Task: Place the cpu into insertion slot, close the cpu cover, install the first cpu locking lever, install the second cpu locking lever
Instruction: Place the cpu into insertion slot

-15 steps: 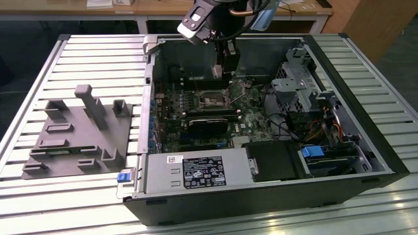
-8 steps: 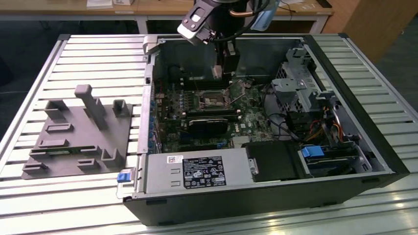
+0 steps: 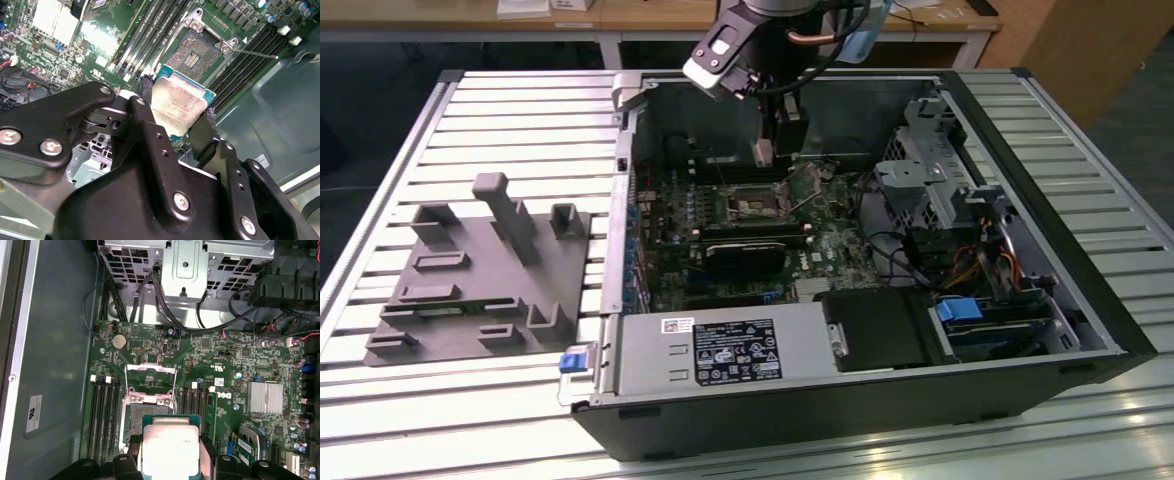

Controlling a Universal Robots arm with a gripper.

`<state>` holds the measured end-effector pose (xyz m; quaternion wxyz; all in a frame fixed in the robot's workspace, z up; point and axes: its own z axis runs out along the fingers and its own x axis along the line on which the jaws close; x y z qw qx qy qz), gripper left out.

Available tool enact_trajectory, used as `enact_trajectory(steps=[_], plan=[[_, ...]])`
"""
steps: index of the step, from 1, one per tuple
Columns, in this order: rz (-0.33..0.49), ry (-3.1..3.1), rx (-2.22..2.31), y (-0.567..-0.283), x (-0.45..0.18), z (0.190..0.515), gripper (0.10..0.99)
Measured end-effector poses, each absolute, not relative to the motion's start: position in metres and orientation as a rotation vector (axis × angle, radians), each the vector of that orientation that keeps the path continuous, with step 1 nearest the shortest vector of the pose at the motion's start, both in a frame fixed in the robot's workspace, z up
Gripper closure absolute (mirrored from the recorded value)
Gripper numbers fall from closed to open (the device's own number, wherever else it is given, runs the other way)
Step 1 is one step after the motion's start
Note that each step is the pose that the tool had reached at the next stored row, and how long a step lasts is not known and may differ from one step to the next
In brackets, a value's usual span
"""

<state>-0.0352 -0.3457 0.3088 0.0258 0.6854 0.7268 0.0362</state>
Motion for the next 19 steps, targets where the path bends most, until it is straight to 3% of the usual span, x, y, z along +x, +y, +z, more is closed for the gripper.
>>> enact_trajectory(steps=[19], plan=[[0.112, 2.247, 2.119, -0.3457, -0.0352, 0.2998, 0.549]])
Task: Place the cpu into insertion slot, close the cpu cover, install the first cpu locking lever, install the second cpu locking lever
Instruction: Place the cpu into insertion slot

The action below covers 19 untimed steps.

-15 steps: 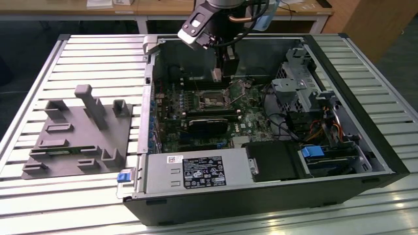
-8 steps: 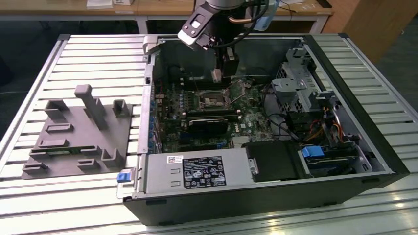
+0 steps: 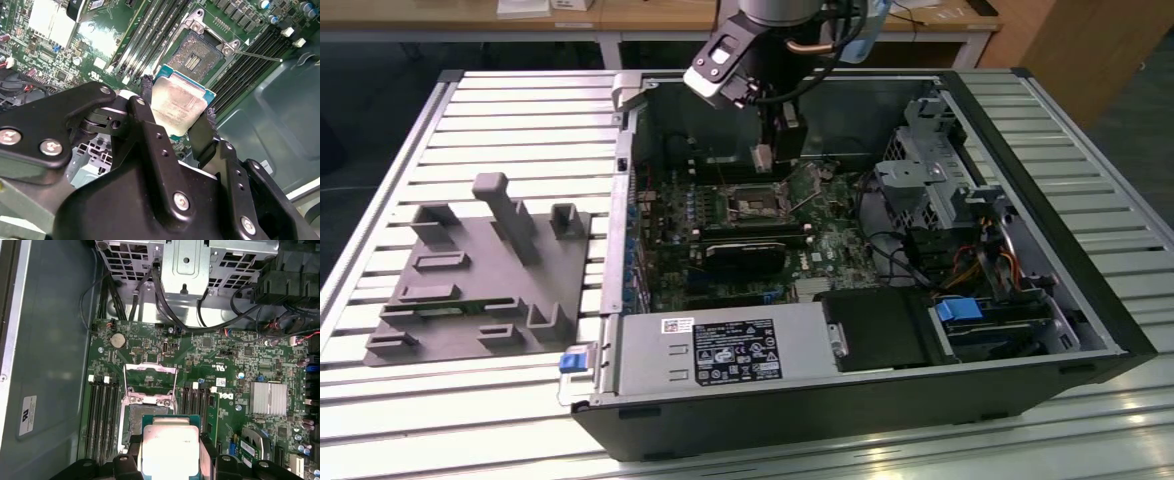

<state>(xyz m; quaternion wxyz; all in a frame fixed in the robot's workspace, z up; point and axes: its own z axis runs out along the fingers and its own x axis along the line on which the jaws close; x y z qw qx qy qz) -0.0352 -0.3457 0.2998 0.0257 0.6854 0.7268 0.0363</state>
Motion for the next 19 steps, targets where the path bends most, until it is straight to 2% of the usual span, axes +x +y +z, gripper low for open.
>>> enact_trajectory(steps=[19], plan=[[0.11, 2.248, 2.12, -0.346, -0.035, 0.281, 0.549]])
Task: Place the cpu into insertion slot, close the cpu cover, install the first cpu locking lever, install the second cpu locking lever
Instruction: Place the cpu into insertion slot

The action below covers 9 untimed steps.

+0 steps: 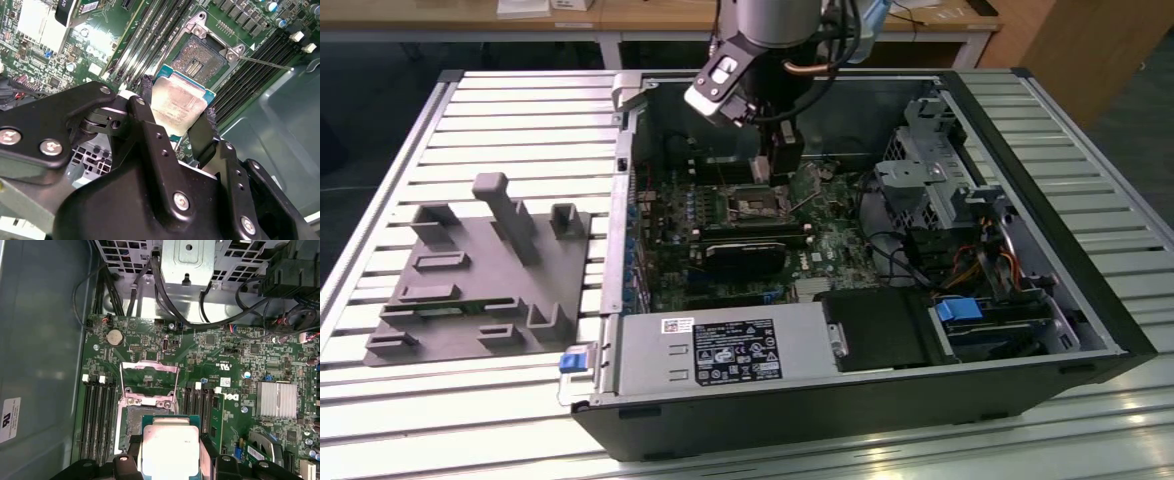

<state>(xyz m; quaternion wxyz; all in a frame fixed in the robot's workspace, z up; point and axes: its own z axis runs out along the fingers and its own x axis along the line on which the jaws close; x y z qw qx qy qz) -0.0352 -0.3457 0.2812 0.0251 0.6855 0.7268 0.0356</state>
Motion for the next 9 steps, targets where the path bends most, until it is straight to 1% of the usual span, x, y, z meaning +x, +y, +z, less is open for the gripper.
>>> enact_trajectory(steps=[9], plan=[[0.11, 2.248, 2.12, -0.3457, -0.0352, 0.278, 0.549]])
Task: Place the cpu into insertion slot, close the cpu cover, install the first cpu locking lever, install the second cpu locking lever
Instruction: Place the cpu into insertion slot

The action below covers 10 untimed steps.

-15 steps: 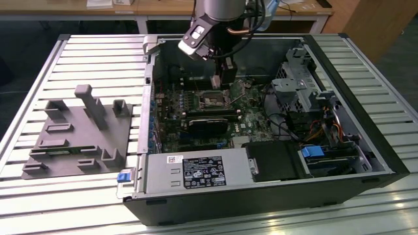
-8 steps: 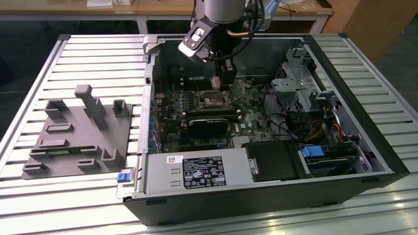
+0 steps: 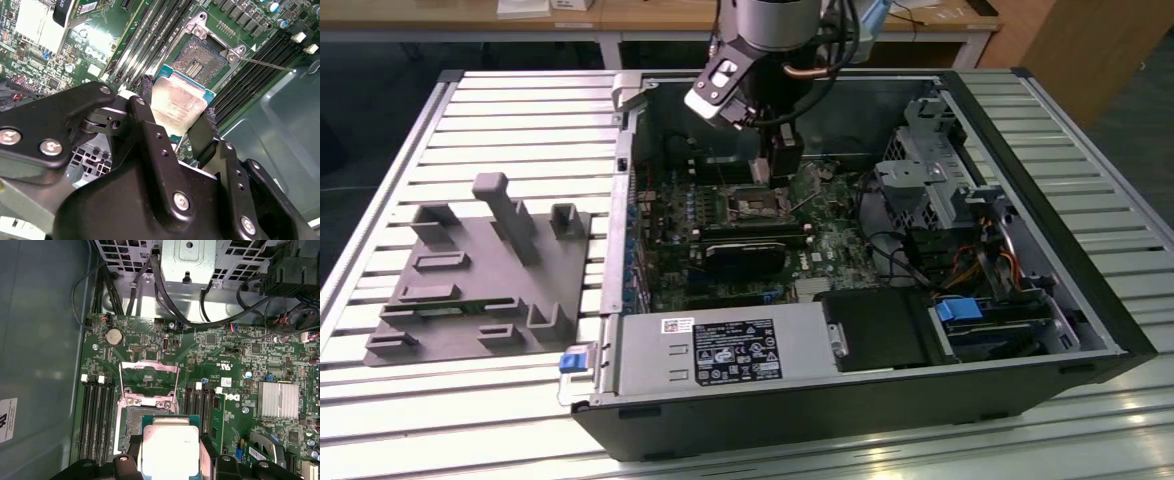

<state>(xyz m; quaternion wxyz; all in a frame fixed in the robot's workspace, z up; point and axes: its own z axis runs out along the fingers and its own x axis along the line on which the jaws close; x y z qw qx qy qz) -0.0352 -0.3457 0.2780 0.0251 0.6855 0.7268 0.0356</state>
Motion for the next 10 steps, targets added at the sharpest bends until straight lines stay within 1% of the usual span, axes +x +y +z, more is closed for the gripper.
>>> enact_trajectory(steps=[10], plan=[[0.11, 2.247, 2.12, -0.3457, -0.0352, 0.2747, 0.549]])
